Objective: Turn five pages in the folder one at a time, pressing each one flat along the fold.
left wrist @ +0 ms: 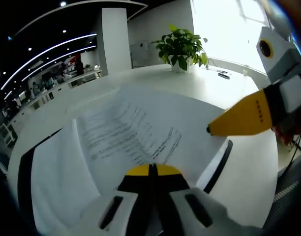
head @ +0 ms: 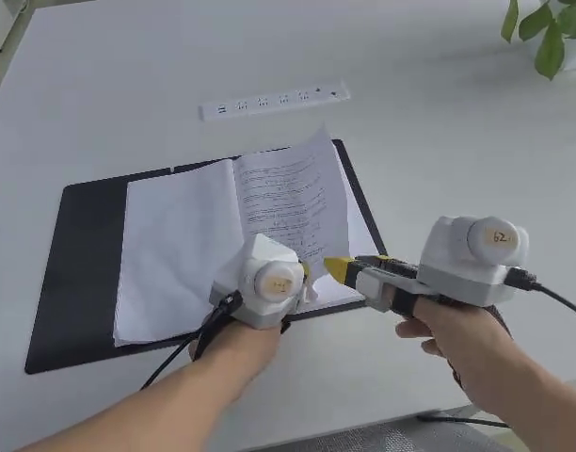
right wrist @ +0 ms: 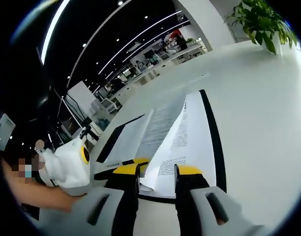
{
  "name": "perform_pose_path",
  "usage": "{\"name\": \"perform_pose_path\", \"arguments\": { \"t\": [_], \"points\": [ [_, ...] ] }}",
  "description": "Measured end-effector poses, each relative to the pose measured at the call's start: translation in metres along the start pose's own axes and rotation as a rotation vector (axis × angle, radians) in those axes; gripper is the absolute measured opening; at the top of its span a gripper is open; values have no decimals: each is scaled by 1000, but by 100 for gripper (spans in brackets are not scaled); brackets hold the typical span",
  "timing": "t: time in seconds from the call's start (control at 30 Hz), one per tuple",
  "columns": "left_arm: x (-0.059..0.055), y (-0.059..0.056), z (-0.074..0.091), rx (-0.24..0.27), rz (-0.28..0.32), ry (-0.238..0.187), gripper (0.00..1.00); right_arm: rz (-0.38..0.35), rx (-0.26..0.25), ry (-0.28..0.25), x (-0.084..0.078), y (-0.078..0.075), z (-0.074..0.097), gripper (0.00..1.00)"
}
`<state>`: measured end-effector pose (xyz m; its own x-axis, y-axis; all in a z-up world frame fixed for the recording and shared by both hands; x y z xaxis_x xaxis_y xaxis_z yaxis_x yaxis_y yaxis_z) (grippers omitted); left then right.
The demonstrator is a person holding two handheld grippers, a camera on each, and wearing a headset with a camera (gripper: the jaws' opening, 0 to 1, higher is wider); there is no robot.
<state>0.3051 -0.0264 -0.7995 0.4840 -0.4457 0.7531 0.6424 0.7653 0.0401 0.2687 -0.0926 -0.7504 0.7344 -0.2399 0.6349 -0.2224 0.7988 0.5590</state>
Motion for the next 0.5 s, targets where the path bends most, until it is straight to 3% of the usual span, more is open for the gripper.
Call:
{"name": "perform_pose_path", "arguments": {
  "t": [0.23,0.5],
  "points": [
    [0,0,0,3,4,0,0,-24,-19,-12,3,-7,1,2],
    [1,0,0,9,15,2,0,-71,3,-23,4,-5,1,0]
  ]
}}
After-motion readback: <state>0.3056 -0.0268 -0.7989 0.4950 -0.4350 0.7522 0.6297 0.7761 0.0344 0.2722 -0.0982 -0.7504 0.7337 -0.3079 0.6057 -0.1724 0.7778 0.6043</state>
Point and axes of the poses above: the centre of the closed fingertips' face, and the gripper's own axes: z roughly backward along the fingers, y roughly to its left, x roughly out of its top, the point moved 2 cm from there along z, roughly backward along the fingers, and after that the axes turned 8 degrees about y, right-handed, at the moved point
